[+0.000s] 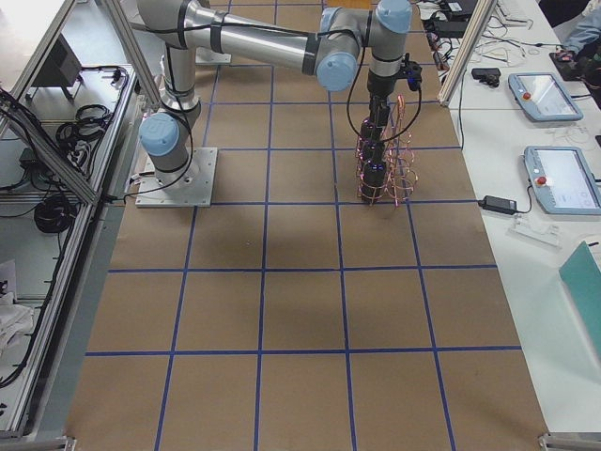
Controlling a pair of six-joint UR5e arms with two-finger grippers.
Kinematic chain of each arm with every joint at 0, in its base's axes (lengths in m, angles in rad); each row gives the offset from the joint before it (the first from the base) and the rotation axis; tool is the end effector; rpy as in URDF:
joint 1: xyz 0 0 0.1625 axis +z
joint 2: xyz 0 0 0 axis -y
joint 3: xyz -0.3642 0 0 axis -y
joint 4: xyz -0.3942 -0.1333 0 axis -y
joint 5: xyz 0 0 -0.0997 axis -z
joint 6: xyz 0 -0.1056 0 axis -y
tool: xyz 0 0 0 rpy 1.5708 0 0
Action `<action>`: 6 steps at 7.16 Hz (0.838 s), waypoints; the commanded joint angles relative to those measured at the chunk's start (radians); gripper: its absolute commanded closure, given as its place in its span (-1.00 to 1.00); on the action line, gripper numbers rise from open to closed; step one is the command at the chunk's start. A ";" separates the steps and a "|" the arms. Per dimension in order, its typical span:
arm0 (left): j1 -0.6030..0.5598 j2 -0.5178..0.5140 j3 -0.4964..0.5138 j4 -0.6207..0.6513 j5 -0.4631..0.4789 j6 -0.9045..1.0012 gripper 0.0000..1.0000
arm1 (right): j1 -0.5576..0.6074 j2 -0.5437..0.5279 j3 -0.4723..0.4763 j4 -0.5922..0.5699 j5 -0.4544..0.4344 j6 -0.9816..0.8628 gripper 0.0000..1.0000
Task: Take wine from basket and place on tray
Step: 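Lower the right gripper over the dark bottles in the copper rack, then grasp one dark wine bottle by the neck and lift it from the rack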
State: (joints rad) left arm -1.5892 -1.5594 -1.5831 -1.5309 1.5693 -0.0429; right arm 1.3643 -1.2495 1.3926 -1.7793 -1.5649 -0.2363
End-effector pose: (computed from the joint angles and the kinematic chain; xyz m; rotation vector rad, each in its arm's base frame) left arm -0.1425 -0.4913 0.4247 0.0384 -3.1381 0.0611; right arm 0.0057 -0.6260 0.3530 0.0470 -3.1310 0.1020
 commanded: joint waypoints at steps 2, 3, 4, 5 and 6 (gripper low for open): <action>0.000 -0.001 0.000 0.000 0.000 0.000 -1.00 | -0.001 0.024 0.002 -0.019 0.000 0.002 -0.29; 0.000 -0.001 0.000 0.000 0.000 0.000 -1.00 | -0.001 0.028 0.005 -0.019 0.002 0.003 -0.19; 0.000 -0.001 0.000 -0.002 0.002 0.000 -1.00 | -0.001 0.033 0.005 -0.019 0.002 0.003 -0.19; 0.000 -0.001 0.000 -0.002 0.002 0.000 -1.00 | -0.001 0.036 0.005 -0.020 0.002 0.003 -0.19; 0.000 -0.001 0.000 -0.002 0.002 0.000 -1.00 | -0.001 0.044 0.003 -0.028 0.002 0.003 -0.19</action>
State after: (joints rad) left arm -1.5892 -1.5601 -1.5831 -1.5323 1.5706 -0.0429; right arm 1.3637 -1.2131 1.3970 -1.8008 -1.5632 -0.2332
